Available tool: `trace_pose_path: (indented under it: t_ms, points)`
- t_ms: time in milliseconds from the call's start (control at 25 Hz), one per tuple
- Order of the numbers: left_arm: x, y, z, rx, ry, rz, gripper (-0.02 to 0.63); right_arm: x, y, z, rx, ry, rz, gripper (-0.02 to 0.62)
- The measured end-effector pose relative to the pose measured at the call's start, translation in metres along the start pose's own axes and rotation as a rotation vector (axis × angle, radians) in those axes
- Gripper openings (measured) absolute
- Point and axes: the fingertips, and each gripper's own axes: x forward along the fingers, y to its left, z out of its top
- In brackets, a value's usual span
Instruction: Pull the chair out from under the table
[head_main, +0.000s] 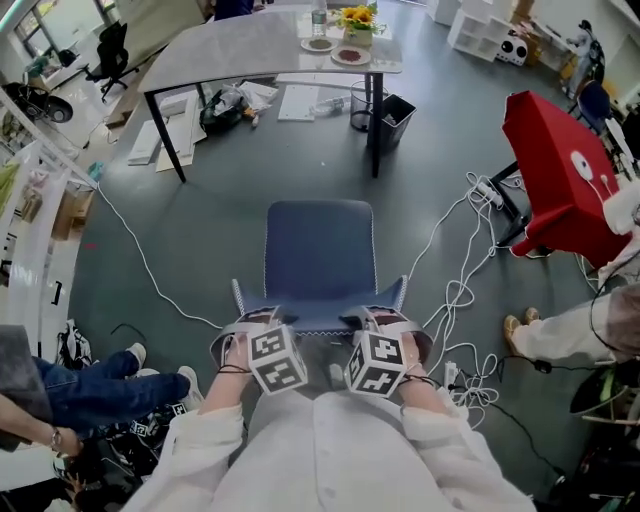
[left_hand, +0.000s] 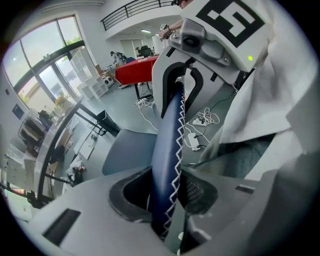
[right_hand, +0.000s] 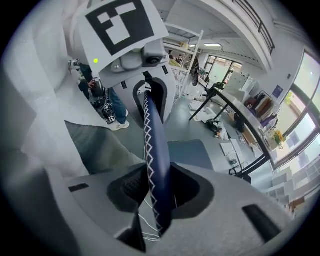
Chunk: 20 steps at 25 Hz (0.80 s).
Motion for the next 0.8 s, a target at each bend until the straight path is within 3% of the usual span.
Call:
trace_pose_path:
  t_ms: [440, 800]
  points:
    - [-0.01, -0.076, -0.002, -0.006, 0.022, -0.049, 0.124, -0.023, 0.072, -0.013, 0.036, 0.016, 0.075, 0.098]
    - [-0.015, -0.089, -0.007, -0.009, 0.02, -0.086, 0.125, -0.027, 0.086, -0.01, 0.045, 0.009, 0.117, 0.1]
